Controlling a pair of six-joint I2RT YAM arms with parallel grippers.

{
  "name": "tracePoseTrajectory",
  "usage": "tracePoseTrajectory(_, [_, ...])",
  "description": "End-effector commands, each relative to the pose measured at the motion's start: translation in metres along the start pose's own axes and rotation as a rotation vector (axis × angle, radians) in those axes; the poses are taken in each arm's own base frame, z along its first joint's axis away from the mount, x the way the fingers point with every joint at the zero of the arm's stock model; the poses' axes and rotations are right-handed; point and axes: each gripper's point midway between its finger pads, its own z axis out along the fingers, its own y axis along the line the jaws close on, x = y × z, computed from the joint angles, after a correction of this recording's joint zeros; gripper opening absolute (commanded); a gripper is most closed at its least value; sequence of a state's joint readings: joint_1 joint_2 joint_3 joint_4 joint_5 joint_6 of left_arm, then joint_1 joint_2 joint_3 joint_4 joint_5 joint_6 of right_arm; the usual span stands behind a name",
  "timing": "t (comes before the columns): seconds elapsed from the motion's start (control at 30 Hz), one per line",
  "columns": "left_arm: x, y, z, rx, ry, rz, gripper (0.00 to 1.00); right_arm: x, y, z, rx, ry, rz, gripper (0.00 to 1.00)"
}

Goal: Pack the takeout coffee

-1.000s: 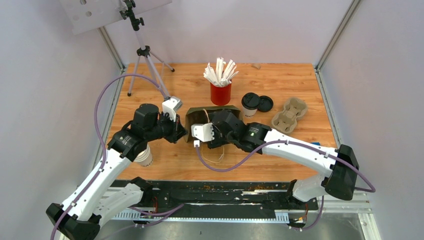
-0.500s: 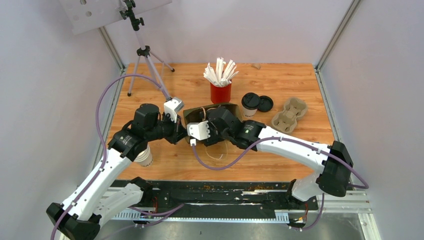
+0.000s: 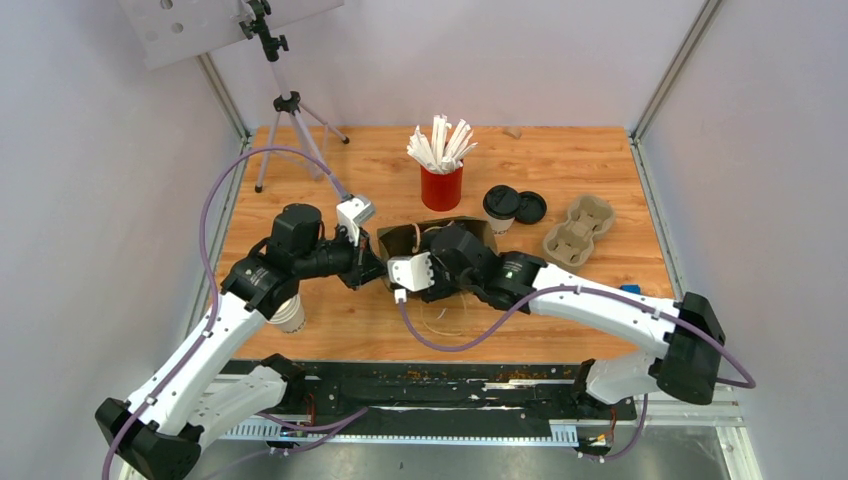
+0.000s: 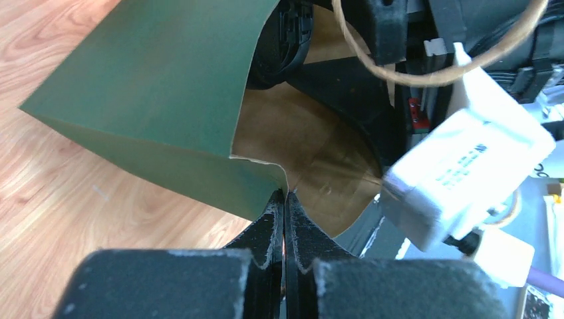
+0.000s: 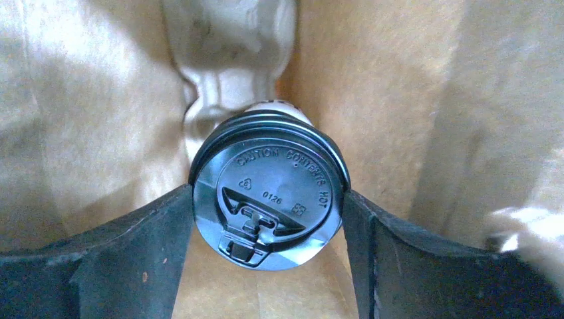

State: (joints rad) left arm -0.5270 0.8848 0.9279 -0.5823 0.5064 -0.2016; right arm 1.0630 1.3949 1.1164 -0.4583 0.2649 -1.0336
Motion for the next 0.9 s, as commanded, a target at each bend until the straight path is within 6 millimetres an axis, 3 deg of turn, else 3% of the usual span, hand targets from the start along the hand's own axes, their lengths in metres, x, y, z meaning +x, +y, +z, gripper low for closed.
tracePoseTrajectory(0.0, [-0.023, -0.034, -0.002, 0.15, -0.062, 0.055, 0.0, -0.009, -0.002, -0.033, 0.024, -0.009, 0.055, 0.67])
tracePoseTrajectory(0.17, [-0.013, -0.039, -0.007, 0.15, -0.042, 0.051, 0.0, -0.02, 0.013, -0.051, 0.001, -0.032, 0.076, 0.67])
tracePoseTrajectory(0.4, [0.004, -0.036, -0.007, 0.152, -0.012, 0.057, 0.0, -0.007, 0.029, -0.042, -0.005, 0.006, 0.036, 0.66])
tracePoseTrajectory(0.63, [0.0, -0.036, -0.009, 0.14, -0.018, 0.071, 0.0, 0.008, 0.045, -0.033, -0.012, 0.045, 0.009, 0.66])
tracePoseTrajectory(0.87, [0.001, -0.034, -0.008, 0.133, -0.01, 0.068, 0.0, 0.021, 0.048, -0.028, 0.003, 0.067, 0.037, 0.66])
